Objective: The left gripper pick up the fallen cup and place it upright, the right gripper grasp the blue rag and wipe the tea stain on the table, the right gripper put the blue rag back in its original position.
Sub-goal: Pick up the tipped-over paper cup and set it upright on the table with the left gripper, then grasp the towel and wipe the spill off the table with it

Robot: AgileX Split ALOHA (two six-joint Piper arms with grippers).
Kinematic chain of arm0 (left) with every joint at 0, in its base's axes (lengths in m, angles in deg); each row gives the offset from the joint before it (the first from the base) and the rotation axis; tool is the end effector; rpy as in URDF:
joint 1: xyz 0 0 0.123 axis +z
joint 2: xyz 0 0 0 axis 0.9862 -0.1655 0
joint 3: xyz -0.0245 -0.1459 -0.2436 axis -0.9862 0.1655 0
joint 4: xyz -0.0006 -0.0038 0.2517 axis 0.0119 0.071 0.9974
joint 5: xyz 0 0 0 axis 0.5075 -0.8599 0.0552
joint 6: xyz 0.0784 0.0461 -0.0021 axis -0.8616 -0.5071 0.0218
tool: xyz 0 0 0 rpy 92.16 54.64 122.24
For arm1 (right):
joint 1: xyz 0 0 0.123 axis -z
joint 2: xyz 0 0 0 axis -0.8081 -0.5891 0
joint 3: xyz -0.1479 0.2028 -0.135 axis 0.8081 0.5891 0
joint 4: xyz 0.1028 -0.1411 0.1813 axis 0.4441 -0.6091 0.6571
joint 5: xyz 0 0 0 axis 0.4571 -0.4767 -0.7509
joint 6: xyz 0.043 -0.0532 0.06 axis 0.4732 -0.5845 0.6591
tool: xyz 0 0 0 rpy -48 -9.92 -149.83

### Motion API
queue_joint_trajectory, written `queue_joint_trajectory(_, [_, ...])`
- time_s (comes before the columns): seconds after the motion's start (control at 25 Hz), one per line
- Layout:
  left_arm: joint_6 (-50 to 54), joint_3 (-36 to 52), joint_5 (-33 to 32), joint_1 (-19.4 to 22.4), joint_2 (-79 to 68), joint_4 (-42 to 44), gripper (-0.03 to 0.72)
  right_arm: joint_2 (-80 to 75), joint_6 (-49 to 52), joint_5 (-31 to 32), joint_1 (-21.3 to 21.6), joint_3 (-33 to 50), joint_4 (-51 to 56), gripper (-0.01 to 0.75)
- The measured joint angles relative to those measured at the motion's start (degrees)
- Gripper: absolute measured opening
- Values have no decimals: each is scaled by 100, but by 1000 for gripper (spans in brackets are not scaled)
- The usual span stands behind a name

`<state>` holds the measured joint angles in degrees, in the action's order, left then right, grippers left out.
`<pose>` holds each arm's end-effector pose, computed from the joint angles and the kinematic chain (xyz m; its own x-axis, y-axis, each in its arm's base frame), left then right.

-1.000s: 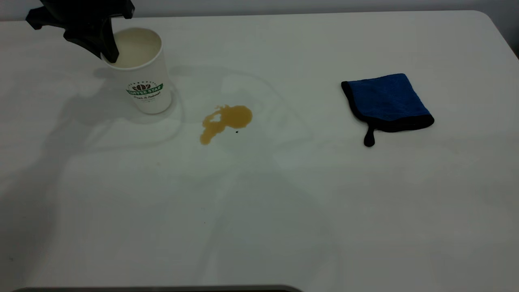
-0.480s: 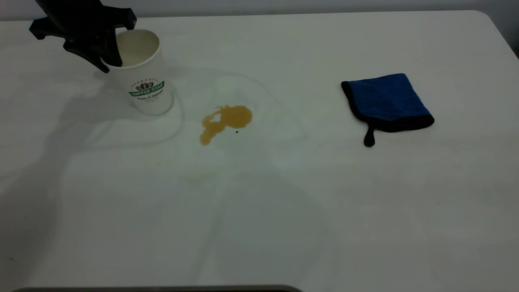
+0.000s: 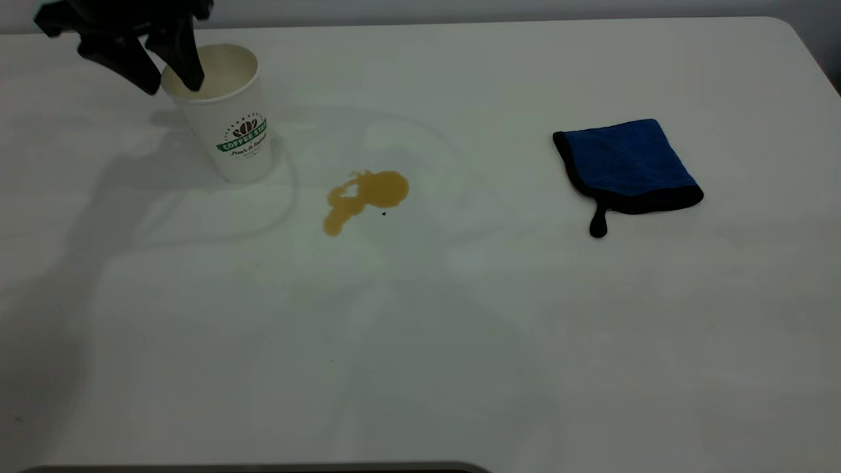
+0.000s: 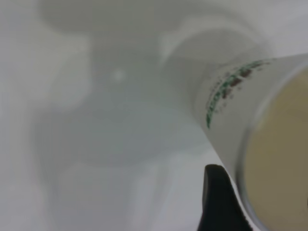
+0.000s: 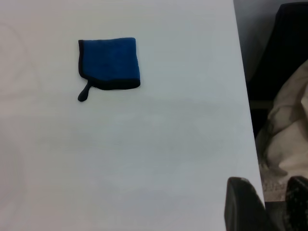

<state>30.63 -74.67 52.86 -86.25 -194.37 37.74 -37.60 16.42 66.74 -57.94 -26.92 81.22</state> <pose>0.4532 -0.0573 0.1166 -0.9332 0.0574 -0.3548 0.1096 0.9856 -0.1290 -0.0005 -0.0055 0.2640 -0.5586 -0.0672 -0.8267 -0.0377 0.9977 -0.0557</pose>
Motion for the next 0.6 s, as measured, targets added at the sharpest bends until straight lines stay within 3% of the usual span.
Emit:
queue_joint_trajectory(0.2, [-12, 0, -631, 0, 599, 103, 481, 0, 33, 0, 0, 0, 0, 239])
queue_joint_trajectory(0.52, [28, 0, -3080, 0, 2263, 285, 481, 0, 33, 0, 0, 0, 0, 239])
queue_joint_trajectory(0.6, [97, 8, -3106, 0, 2777, 331, 481, 0, 33, 0, 0, 0, 0, 239])
